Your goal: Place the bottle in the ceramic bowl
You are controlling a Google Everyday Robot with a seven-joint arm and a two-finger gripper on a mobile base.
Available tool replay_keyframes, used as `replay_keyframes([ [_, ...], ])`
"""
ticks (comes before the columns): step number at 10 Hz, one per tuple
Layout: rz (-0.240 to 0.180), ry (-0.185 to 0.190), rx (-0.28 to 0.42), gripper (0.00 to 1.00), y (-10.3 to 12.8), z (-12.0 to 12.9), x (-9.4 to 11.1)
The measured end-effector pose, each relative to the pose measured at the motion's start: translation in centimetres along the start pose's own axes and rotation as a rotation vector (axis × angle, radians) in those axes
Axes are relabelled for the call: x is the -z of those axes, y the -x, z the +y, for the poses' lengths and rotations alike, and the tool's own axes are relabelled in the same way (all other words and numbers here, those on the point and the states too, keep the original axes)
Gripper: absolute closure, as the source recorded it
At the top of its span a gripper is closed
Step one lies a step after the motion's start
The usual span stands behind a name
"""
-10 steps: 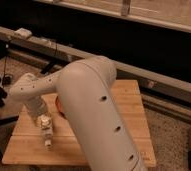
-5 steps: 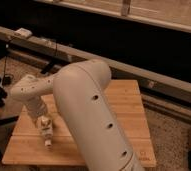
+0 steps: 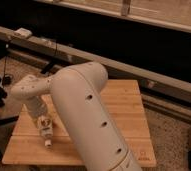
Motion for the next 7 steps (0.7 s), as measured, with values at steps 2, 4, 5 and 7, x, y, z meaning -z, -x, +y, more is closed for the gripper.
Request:
replay_keyframes([
  [2, 0.030, -0.003, 0.007, 0.52, 0.1, 0.1, -0.4],
  [4, 0.050, 0.002, 0.021, 0.74, 0.1, 0.3, -0.6],
  [5, 0.052, 0.009, 0.029, 0.81, 0.0, 0.5, -0.5],
  [7, 0.037, 0.042, 0.045, 0.98, -0.5, 0.8, 1.1],
])
